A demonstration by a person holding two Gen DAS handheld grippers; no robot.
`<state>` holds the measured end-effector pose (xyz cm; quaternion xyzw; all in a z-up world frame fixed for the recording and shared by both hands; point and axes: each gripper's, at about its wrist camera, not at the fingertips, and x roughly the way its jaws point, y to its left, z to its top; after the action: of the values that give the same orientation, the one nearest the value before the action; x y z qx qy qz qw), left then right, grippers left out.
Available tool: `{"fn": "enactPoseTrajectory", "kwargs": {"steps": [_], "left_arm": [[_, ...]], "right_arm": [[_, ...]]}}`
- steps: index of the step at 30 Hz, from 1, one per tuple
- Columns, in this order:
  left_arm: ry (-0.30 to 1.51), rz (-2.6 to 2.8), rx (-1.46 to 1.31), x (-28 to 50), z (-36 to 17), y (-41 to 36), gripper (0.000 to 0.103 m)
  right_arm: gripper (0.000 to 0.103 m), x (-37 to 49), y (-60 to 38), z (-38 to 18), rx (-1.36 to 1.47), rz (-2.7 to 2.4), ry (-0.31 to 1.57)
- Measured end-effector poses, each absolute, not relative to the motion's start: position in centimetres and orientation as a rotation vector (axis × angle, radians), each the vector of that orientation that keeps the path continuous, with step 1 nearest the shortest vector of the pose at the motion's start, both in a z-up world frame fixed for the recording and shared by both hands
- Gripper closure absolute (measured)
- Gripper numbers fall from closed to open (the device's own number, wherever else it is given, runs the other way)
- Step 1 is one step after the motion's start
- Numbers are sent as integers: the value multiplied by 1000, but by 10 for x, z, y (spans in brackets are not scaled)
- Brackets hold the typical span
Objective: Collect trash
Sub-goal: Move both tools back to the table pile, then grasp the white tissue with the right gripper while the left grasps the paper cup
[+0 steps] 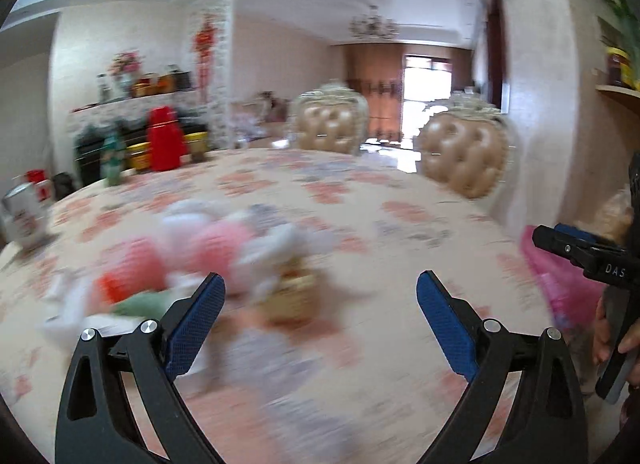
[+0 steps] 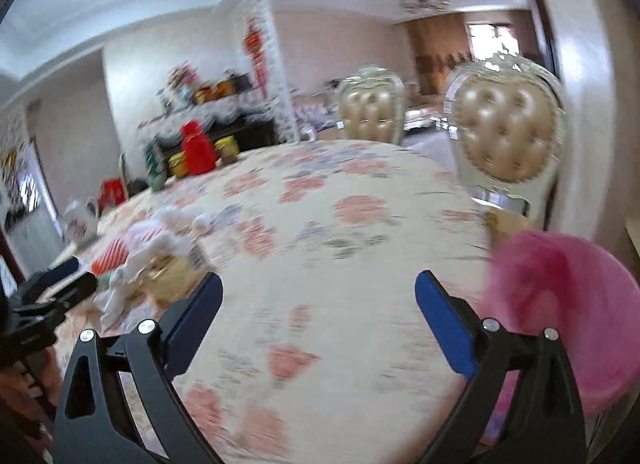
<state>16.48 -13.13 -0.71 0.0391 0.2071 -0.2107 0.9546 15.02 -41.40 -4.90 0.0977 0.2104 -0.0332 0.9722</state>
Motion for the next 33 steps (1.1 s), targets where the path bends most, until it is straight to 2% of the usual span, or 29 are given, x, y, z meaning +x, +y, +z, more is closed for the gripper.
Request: {"fn": "enactPoseTrajectory", "kwargs": {"steps": [4,12,25,27,31,33], "left_arm": [[425,-299,48,160,-9,-69,12],[493,-155,-26,167,-22,4,12],[584,-120,-69,200,-39,14,12],[599,-119,-85,204,-40,17,12],[614,-111,-111,210,-42,22,12],[620,-109,-110,212,-43,21,12]], "right_arm": [[9,177,-358,-51,156,18,458],[9,215,-286,-59,124,122,531],[9,292,-249,-60,134,137,576],[18,305,-245,-60,136,137,588],[23,330,-237,-60,136,143,603],[35,340,-233,-63,126,143,619]]}}
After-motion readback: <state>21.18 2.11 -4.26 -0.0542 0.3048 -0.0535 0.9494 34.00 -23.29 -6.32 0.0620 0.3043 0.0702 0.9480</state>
